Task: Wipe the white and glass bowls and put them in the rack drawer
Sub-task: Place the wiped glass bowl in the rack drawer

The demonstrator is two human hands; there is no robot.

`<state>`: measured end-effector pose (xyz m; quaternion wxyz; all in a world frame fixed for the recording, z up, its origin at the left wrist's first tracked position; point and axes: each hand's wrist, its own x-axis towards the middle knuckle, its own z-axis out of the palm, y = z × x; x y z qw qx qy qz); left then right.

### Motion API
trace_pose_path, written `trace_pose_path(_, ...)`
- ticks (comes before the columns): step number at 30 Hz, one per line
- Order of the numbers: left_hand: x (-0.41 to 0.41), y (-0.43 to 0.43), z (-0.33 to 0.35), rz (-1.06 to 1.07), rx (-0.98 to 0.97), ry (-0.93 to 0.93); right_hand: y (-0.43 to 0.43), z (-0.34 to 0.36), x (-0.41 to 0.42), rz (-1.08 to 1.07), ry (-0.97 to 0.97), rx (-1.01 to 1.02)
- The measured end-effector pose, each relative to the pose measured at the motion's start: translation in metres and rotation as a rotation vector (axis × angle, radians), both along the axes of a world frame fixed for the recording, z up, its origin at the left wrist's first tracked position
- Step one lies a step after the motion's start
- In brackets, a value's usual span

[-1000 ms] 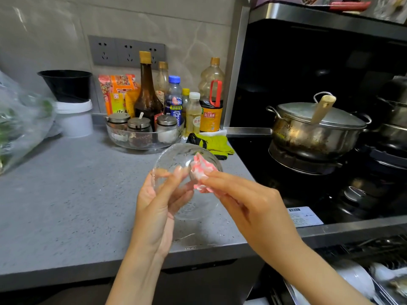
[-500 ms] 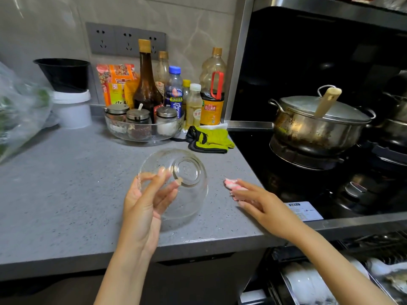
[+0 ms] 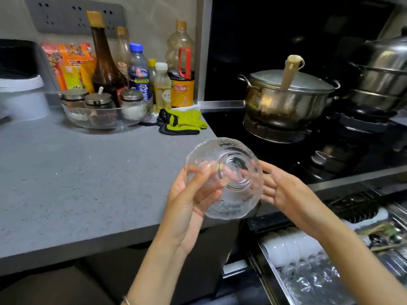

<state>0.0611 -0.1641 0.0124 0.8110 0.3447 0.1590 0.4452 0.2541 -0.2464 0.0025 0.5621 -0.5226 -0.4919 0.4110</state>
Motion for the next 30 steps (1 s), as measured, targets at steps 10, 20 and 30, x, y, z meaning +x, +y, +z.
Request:
trace_pose_path(10, 0.129, -0.084, -0.051, -0.333, 0.226, 0.195, -0.124, -0.048, 0.079, -0.238, 0.329, -0.038)
trace_pose_path(20, 0.252, -0.121, -0.151, -0.623, 0.507, 0.591, -0.211, -0.097, 0.179, -0.515, 0.527, -0.136)
trace_pose_path(30, 0.306, -0.116, -0.253, -0.607, 1.165, 1.045, -0.22, -0.147, 0.302, -0.715, 0.394, -0.478)
